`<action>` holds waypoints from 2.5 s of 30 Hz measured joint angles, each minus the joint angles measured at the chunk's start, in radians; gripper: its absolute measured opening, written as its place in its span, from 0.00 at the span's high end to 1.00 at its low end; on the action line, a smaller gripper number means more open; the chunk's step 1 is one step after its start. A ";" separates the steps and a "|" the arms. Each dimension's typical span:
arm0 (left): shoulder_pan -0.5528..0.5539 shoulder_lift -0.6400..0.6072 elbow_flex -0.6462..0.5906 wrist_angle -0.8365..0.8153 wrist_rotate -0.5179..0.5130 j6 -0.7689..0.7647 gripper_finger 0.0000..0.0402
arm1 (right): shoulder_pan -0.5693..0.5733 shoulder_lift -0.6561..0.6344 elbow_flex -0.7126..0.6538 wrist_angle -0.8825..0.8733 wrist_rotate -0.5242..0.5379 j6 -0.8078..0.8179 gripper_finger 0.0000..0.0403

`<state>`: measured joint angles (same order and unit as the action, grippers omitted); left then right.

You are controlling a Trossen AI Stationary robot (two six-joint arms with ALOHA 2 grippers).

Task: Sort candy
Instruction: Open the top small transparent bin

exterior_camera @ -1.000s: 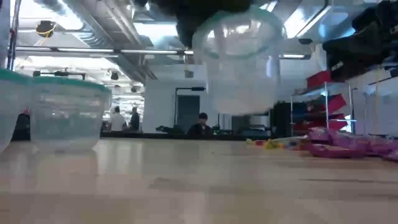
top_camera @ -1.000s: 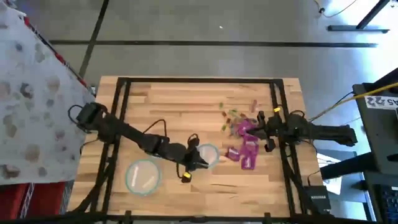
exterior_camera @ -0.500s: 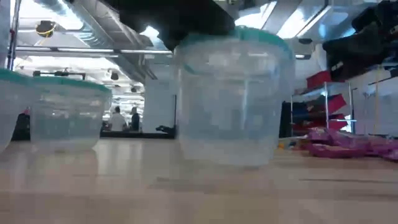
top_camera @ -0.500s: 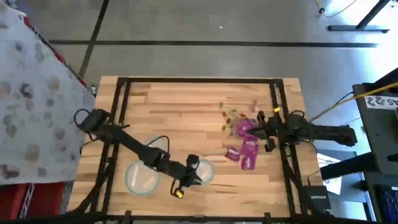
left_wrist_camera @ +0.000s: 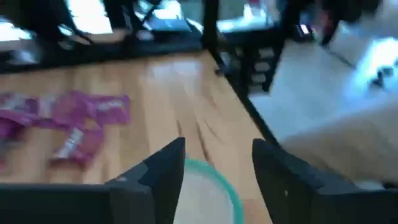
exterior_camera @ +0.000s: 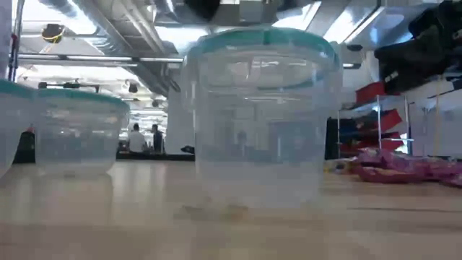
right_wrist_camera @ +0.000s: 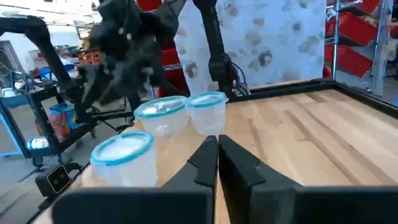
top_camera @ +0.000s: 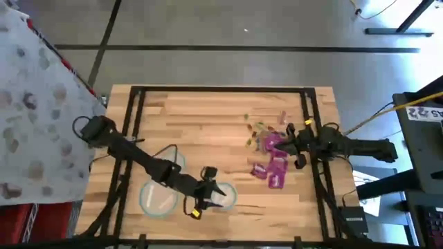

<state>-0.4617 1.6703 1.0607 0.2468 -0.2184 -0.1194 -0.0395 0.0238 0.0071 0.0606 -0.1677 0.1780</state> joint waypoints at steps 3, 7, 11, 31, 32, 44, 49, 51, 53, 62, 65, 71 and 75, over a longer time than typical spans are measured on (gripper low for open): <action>0.040 0.013 0.000 -0.020 0.072 -0.041 0.60 | 0.000 0.000 0.000 0.012 -0.001 0.087 1.00; 0.082 0.042 0.000 -0.068 0.178 -0.093 0.61 | 0.000 0.012 0.000 0.111 0.006 0.293 1.00; 0.101 0.066 0.000 -0.070 0.324 -0.101 0.63 | 0.001 0.080 0.000 0.238 -0.113 0.320 1.00; 0.171 0.113 0.002 -0.179 0.326 0.033 0.71 | 0.357 1.106 0.306 0.537 -0.124 0.195 1.00; 0.173 0.113 0.002 -0.182 0.315 0.051 0.71 | 0.376 1.148 0.334 0.519 -0.123 0.175 1.00; 0.168 0.117 0.142 -0.335 0.256 0.153 0.71 | 0.459 1.601 0.422 0.721 -0.025 0.267 0.81; 0.182 0.117 0.131 -0.344 0.249 0.154 0.71 | 0.443 1.699 0.422 0.759 0.031 0.262 0.62; 0.192 0.117 0.123 -0.322 0.232 0.154 0.71 | 0.436 1.719 0.421 0.775 0.047 0.247 0.58; 0.203 0.118 0.123 -0.312 0.232 0.154 0.71 | 0.434 1.724 0.421 0.804 0.068 0.226 0.56; 0.226 0.198 0.123 -0.224 0.267 0.162 0.71 | 0.389 1.723 0.421 0.881 0.016 0.174 0.55; 0.226 0.220 0.126 -0.214 0.271 0.162 0.71 | 0.391 1.723 0.420 0.898 -0.007 0.161 0.55; 0.221 0.246 0.128 -0.219 0.247 0.158 0.71 | 0.391 1.724 0.420 0.917 -0.038 0.151 0.55; 0.217 0.265 0.129 -0.215 0.247 0.176 0.71 | 0.390 1.726 0.418 0.988 -0.155 0.149 0.55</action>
<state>-0.2450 1.9352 1.1898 0.0320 0.0291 0.0562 0.3508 1.7496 0.4255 1.0484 -0.3229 0.3273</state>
